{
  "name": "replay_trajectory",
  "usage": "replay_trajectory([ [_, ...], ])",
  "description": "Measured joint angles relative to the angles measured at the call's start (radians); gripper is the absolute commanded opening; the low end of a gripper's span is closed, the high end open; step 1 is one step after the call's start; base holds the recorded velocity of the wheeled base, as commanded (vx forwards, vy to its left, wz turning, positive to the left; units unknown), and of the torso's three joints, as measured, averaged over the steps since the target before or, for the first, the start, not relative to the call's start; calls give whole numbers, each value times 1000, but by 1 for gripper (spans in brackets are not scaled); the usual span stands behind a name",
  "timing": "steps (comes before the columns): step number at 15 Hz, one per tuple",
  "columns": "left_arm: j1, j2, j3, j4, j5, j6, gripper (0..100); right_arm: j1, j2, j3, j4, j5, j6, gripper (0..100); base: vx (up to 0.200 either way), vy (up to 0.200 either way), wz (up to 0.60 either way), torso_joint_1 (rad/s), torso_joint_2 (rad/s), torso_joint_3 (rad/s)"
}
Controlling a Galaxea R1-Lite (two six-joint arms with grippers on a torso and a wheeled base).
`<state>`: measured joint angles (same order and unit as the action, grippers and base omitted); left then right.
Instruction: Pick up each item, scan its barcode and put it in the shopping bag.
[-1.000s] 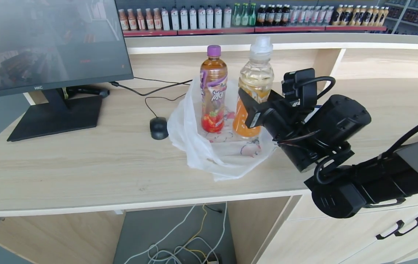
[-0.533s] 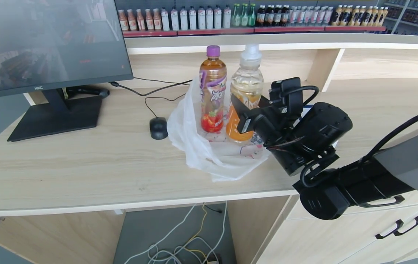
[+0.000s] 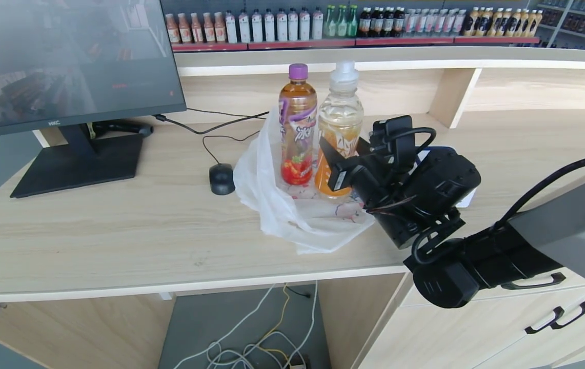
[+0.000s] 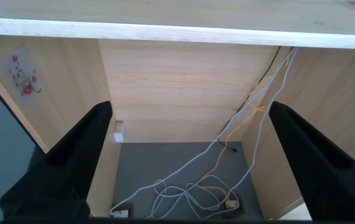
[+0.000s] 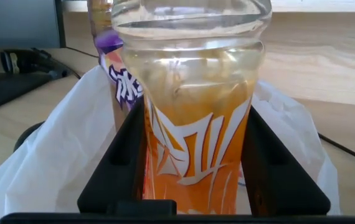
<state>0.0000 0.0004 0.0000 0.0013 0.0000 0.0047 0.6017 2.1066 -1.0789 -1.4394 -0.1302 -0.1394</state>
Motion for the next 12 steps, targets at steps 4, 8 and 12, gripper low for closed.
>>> replay_trajectory([
  [4, 0, 0, 0, 0, 0, 0, 100, 5, 1, 3, 2, -1, 1, 0, 0, 0, 0, 0, 0, 0],
  [8, 0, 0, 0, 0, 0, 0, 100, 10, 1, 11, 3, 0, 3, 0, 0, 0, 0, 0, 0, 0],
  [12, 0, 0, 0, 0, 0, 0, 100, 24, 1, 42, 1, -5, 41, 0, 0, 0, 0, 0, 0, 0],
])
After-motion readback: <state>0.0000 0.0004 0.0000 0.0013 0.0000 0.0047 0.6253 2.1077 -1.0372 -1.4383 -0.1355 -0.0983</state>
